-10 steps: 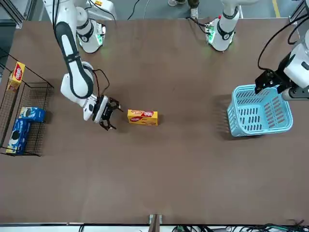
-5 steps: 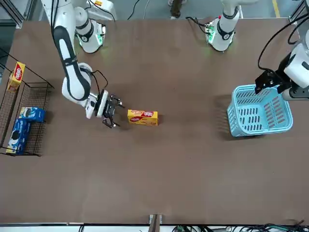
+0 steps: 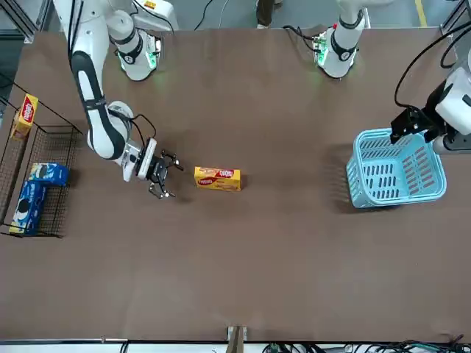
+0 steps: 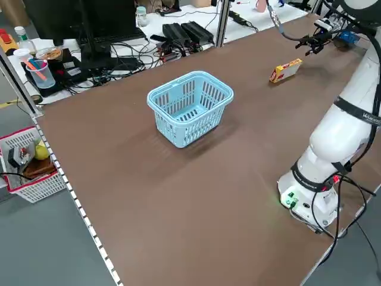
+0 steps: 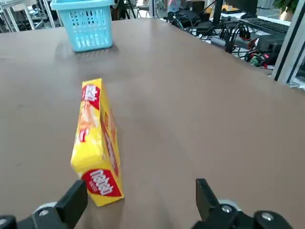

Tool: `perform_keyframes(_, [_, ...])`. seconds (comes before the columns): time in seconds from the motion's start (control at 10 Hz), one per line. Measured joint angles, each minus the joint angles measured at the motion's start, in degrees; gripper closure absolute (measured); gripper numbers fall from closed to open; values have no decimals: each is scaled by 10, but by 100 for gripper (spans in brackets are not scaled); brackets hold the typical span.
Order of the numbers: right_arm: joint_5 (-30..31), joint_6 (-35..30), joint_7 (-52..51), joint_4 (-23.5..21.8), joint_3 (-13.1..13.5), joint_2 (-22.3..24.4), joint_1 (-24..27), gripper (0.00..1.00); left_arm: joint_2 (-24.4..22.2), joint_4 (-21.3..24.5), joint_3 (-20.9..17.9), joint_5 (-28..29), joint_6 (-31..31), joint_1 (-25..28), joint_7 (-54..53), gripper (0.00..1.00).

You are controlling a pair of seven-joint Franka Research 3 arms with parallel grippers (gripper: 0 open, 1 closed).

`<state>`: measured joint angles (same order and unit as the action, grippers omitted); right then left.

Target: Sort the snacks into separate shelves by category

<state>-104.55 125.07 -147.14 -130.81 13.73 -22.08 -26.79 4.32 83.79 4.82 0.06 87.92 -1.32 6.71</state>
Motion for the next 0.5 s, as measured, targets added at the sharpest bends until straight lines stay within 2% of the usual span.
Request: perform_keyframes(0.5, [-37, -28, -83, -1, 0, -36, 3, 0, 0, -4, -1, 1, 7, 0, 0, 0])
